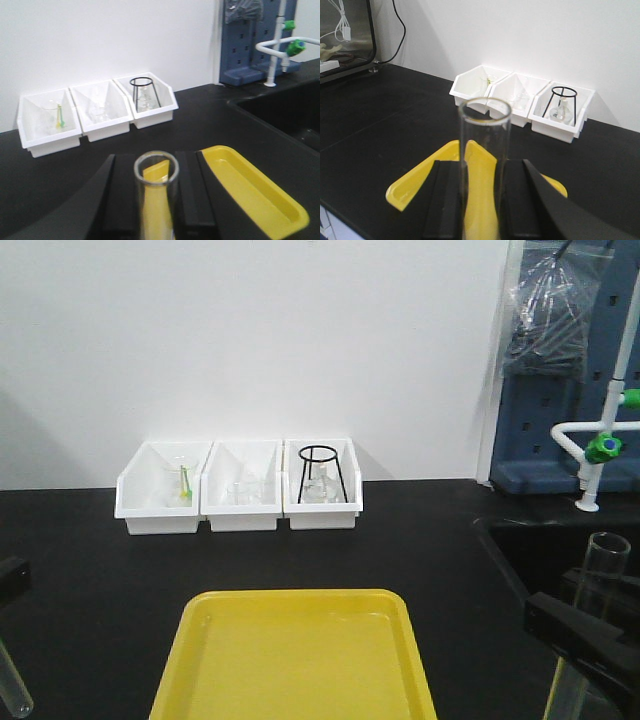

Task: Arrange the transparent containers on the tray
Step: 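Drive the base to the counter with the yellow tray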

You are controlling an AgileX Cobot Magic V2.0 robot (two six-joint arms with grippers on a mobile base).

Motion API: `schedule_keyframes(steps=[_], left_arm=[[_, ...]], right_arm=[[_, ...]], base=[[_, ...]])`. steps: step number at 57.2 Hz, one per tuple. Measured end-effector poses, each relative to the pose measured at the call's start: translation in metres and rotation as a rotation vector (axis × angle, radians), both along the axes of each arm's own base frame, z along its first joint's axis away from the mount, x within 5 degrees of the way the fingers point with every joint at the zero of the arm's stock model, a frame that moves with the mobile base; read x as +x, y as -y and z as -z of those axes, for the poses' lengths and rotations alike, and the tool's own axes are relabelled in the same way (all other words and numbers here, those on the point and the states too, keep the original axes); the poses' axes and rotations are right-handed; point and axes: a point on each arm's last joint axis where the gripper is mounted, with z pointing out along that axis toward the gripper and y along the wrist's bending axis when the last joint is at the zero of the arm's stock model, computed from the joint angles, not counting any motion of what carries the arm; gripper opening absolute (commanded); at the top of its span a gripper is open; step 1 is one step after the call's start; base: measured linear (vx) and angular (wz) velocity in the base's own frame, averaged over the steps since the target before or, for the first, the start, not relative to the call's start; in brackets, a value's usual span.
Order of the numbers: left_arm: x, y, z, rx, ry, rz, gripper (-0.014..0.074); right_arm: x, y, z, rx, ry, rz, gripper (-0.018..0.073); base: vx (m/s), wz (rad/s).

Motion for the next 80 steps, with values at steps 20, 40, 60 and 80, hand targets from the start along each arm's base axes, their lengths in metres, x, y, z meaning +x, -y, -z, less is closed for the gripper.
schedule_keyframes(steps=[20,40,60,80], left_arm=[[0.0,0.0,0.0,0.0,0.0,0.0,0.0113],[0.0,0.0,0.0,0.0,0.0,0.0,0.0113],[0.0,0.0,0.0,0.0,0.0,0.0,0.0113],[0.0,0.0,0.0,0.0,0.0,0.0,0.0113]], right_arm=[[0.0,0.0,0.0,0.0,0.0,0.0,0.0093],[0.0,0.0,0.0,0.0,0.0,0.0,0.0093],[0.0,0.0,0.0,0.0,0.0,0.0,0.0093],[0.0,0.0,0.0,0.0,0.0,0.0,0.0093]], base=[[0.24,0.17],[0.17,0.05],[0.1,-0.02],[0.03,0.0]])
